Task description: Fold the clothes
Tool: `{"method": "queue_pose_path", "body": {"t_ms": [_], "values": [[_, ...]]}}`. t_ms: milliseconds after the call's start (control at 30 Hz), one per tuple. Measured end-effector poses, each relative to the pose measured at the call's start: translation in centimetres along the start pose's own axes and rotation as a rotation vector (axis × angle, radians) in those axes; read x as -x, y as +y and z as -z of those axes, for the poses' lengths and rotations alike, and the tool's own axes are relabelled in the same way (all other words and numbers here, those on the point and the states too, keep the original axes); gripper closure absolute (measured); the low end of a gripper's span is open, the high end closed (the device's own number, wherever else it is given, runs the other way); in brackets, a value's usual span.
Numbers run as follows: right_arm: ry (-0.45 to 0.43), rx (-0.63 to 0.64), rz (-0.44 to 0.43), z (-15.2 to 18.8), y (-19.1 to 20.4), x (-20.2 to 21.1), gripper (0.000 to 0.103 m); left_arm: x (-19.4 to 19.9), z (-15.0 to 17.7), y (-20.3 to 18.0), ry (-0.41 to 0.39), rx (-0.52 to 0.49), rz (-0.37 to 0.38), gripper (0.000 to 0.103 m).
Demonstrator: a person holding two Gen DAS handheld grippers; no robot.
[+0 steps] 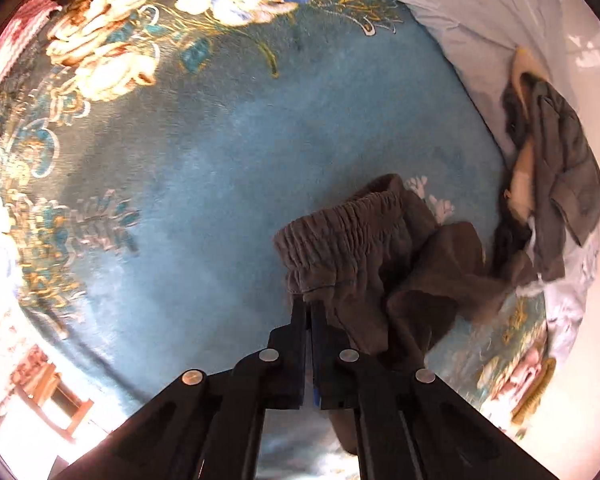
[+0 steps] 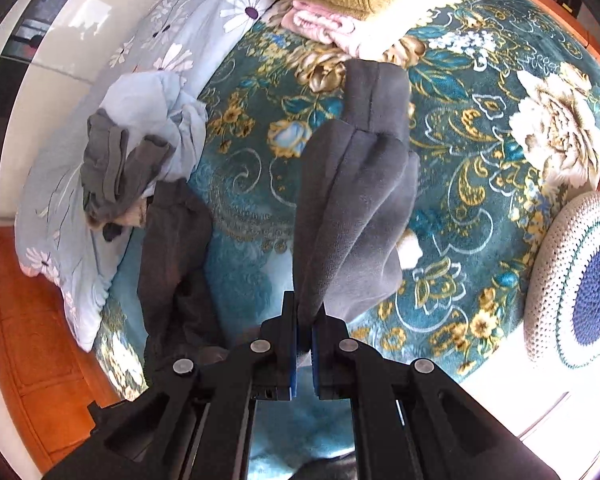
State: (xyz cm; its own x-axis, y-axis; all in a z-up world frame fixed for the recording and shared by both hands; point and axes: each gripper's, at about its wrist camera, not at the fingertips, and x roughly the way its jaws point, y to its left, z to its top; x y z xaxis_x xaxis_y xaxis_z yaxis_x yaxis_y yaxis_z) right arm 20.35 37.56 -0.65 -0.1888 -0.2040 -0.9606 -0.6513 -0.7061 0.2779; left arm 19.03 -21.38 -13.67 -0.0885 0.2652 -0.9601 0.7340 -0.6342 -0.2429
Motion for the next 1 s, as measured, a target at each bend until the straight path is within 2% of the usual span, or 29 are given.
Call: {"method": "queue_pose_path", "body": {"t_ms": [67, 167, 267, 367, 433, 467, 500, 567, 633, 700, 767, 867, 933, 1000], "values": [[0.023, 0.002, 0.004, 0.2, -0.2, -0.1, 0.098, 1.2, 0.1, 0.7, -0.018, -0.003, -0.012, 0.101], [0.055, 0.001, 0.009, 0.2, -0.4, -0.4, 0.098, 0.9, -1.4, -0.1, -0.012, 0.000, 0.006, 0.101], [0.060, -0.016, 0.031, -2.4, 0.5, -3.0, 0.098, -0.8, -3.2, -1.6, -0.017, -0.030, 0.024, 0.100], [0.076, -0.034, 0.045, -4.9, 1.6, -6.0, 0.098, -3.4, -4.9, -2.6, 0.022, 0.023, 0.085, 0.097], [0.095, -0.053, 0.033, -6.4, 2.1, -7.9, 0.095, -3.7, -5.2, -2.3, 0.043, 0.084, 0.153, 0.093], [0.102, -0.063, 0.009, -6.9, 2.4, -8.6, 0.094, -3.7, -5.3, -2.1, 0.050, 0.117, 0.190, 0.081], [0.105, -0.069, -0.013, -7.3, 2.5, -9.1, 0.094, -3.4, -5.2, -1.8, 0.046, 0.137, 0.234, 0.059], [0.096, -0.064, -0.049, -7.4, 2.4, -9.2, 0.087, -2.0, -4.8, -0.5, -0.008, 0.137, 0.289, 0.040], [0.086, -0.059, -0.085, -7.5, 2.3, -9.3, 0.058, -0.9, -4.2, 1.4, -0.063, 0.133, 0.270, 0.039], [0.076, -0.054, -0.121, -7.7, 2.2, -9.4, 0.057, -0.7, -3.4, 3.9, -0.089, 0.165, 0.220, 0.038], [0.069, -0.056, -0.149, -7.7, 1.9, -9.5, 0.057, -1.6, -2.2, 7.0, -0.083, 0.258, 0.189, 0.038], [0.097, -0.151, -0.104, -7.1, -1.5, -10.5, 0.057, -3.8, -0.2, 10.7, -0.047, 0.398, 0.153, 0.038], [0.122, -0.222, -0.077, -6.7, -3.6, -11.5, 0.057, -5.7, 1.0, 11.2, -0.008, 0.414, 0.126, 0.038], [0.138, -0.274, -0.072, -6.6, -5.0, -12.9, 0.057, -7.1, 1.9, 10.4, 0.024, 0.384, 0.120, 0.038]]}}
